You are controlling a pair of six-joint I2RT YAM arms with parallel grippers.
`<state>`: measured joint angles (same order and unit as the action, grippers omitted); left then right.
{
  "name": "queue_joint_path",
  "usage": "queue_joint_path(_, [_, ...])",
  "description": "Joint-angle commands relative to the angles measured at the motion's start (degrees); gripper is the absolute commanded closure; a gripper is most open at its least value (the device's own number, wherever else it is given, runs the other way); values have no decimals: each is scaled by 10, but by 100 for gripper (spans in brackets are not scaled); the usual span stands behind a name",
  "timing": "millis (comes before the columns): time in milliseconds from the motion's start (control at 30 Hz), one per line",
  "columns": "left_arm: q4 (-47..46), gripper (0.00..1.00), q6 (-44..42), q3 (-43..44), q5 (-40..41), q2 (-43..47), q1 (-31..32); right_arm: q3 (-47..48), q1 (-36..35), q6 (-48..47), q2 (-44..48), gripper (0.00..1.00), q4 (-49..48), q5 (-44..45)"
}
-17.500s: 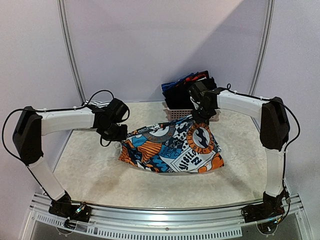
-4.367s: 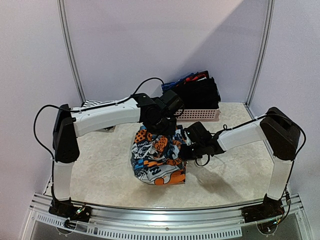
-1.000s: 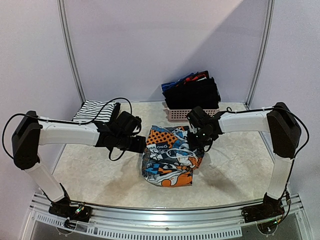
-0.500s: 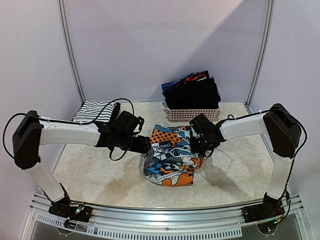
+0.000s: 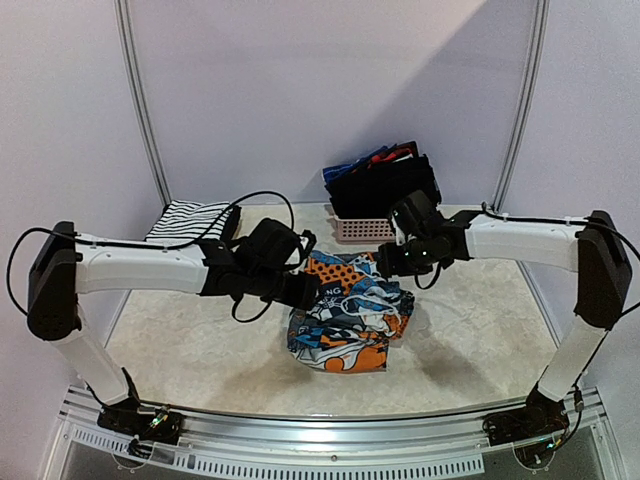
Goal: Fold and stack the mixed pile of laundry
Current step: Smooth out the square-folded shorts at the center of the board.
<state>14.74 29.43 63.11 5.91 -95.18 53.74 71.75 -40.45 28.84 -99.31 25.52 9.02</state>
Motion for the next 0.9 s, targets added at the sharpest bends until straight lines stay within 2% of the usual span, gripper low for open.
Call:
queue_joint_path(0, [-7, 42, -11, 41, -12, -44, 27, 37, 3, -32, 16, 40, 6, -53])
queue_joint_path(133, [-19, 47, -17, 71, -13, -81, 45, 46, 3, -50, -16, 47, -52, -172])
queue_joint_path(267, [-26, 52, -18, 83, -17, -118, 47, 79, 14, -85, -79, 64, -70, -287])
queue_joint_path(333, [-27, 54, -18, 84, -14, -136, 48, 91, 22, -94, -115, 72, -73, -310])
queue_joint_path(433, [-31, 55, -15, 79, -12, -153, 48, 97, 42, -94, -146, 77, -89, -340])
queue_joint_path(667, [-44, 57, -6, 40, -14, -165, 65, 121, 76, -97, -217, 79, -92, -364])
queue_joint_path(867, [-19, 57, 10, -1, 34, -148, 100, 139, 90, -93, -276, 80, -95, -362])
